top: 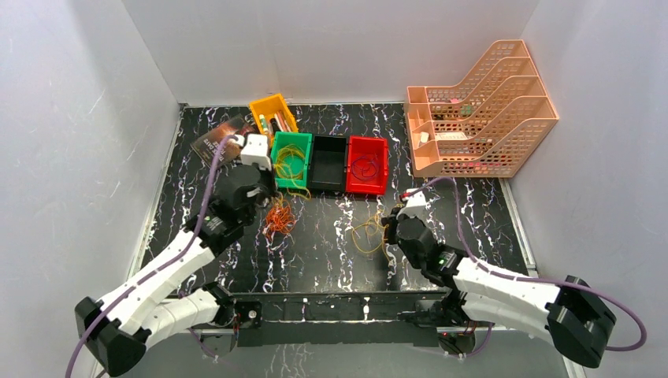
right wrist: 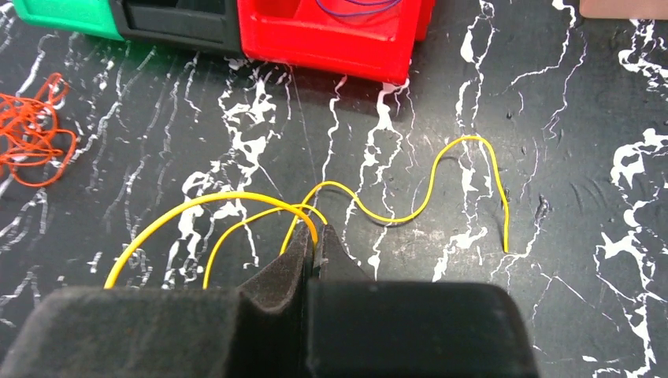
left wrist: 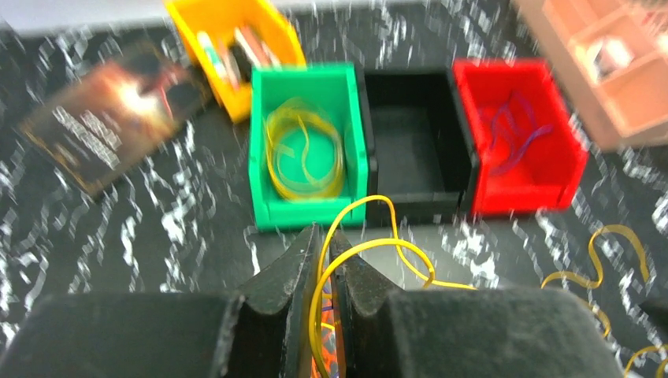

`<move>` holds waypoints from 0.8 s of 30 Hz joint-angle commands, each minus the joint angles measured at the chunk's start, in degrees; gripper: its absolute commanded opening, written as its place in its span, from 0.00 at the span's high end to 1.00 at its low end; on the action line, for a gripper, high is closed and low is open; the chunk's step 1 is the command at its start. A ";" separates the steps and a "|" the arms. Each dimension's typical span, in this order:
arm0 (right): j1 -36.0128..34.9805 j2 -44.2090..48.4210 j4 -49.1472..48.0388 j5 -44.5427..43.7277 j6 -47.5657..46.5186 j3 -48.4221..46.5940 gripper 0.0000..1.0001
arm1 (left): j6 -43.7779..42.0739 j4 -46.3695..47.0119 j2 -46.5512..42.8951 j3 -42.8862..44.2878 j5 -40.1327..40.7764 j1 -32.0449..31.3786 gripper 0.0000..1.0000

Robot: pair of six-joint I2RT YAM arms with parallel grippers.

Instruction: Untangle the cables

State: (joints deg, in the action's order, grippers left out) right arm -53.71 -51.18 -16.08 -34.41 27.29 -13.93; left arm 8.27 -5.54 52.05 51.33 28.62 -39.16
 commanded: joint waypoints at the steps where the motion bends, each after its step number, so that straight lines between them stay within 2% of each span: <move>1: -0.03 2.52 15.57 -0.27 4.18 -8.45 0.97 | 8.55 -3.95 3.22 -4.59 -3.26 0.13 1.00; 5: -0.07 1.78 22.39 1.40 6.97 -11.14 0.94 | 12.53 -5.15 6.09 -7.89 -4.92 0.22 0.95; 7: -0.08 1.11 24.57 1.69 8.36 -11.87 0.94 | 14.41 -5.10 7.66 -10.16 -4.53 0.22 0.90; 11: -0.07 -0.63 28.15 3.08 10.09 -13.92 0.92 | 16.57 -5.18 12.21 -12.33 -5.42 0.70 0.60; 13: -0.06 -1.62 30.13 4.36 10.15 -15.46 0.83 | 16.84 -5.22 13.85 -12.19 -6.47 0.83 0.43; 16: -0.04 -3.80 33.96 5.83 9.86 -18.31 0.58 | 16.67 -6.06 14.38 -10.74 -6.58 0.90 0.20; 18: 0.00 -4.96 36.21 6.65 9.44 -20.06 0.50 | 16.08 -6.95 13.79 -9.62 -5.87 1.00 0.09; 20: 0.01 -5.92 38.04 7.62 8.76 -21.92 0.43 | 15.16 -8.52 13.09 -8.21 -4.78 1.01 0.02; 24: 0.23 -8.13 40.11 8.92 8.16 -24.70 0.34 | 13.16 -11.54 11.66 -4.99 -2.77 1.01 0.02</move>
State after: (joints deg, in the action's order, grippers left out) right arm -53.69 -57.95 20.69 -27.16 35.97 -34.50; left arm 23.51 -13.58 66.87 41.87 23.33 -38.46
